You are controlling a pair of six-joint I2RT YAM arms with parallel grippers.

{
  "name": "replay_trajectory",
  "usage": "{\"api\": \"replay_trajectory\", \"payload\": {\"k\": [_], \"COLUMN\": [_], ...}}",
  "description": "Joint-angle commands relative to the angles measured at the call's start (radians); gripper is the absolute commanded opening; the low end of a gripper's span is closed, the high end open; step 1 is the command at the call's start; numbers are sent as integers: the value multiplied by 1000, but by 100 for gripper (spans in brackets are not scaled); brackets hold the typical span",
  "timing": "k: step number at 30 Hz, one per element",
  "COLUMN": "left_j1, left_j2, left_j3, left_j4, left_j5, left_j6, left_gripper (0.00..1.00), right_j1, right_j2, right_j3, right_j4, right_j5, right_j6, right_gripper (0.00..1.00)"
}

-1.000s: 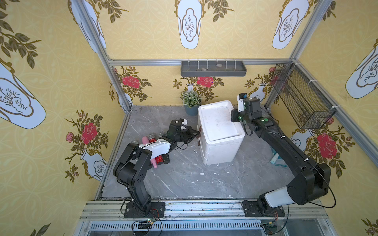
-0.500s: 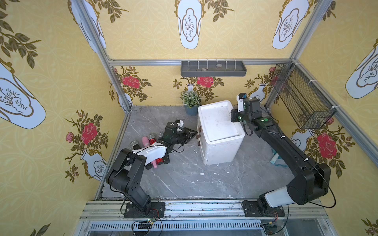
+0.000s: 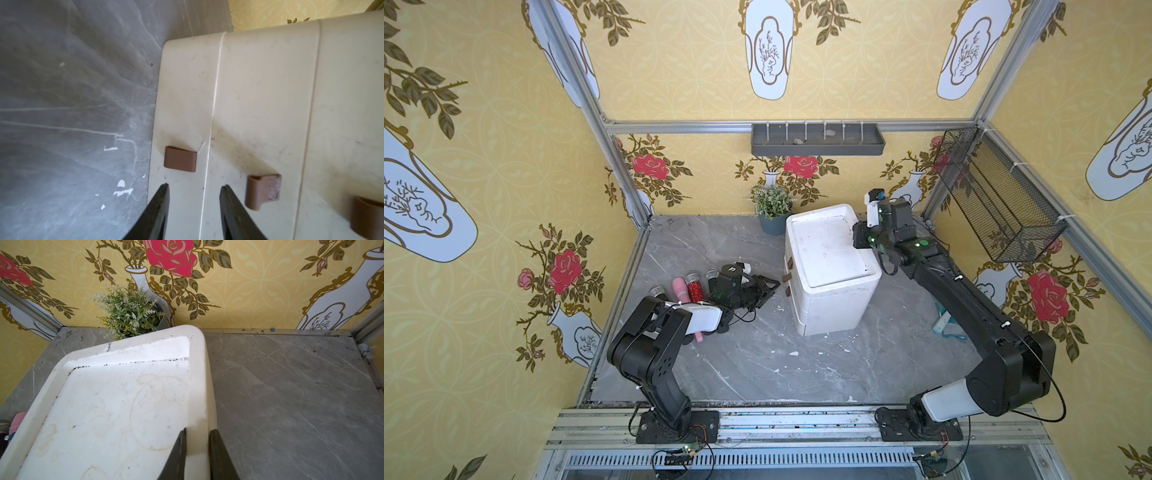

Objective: Take the microphone out of the drawer
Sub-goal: Close the drawer in the storage box, then open the drawer in the storage box.

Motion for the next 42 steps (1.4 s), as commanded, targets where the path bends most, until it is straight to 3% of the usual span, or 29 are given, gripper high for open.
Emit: {"api": "replay_trajectory", "payload": {"k": [1, 7, 30, 42], "left_j1": [-2, -24, -79, -104], "left_j2": [58, 170, 352, 393], "left_j3": [-19, -13, -6, 21], "left_j4": [190, 336, 588, 667], "left_j5": [-7, 3, -61, -106], "left_j6": [-86, -155, -292, -338], "left_gripper": [45, 44, 44, 34], "right_j1": [0, 1, 3, 3], "right_j2": [20, 24, 15, 15], "right_j3": [-14, -14, -33, -35], "right_j4": [-178, -181, -181, -176], "right_j5": [-27, -15, -12, -14], "right_j6": [12, 12, 18, 18], "right_gripper": [15, 15, 15, 15]}}
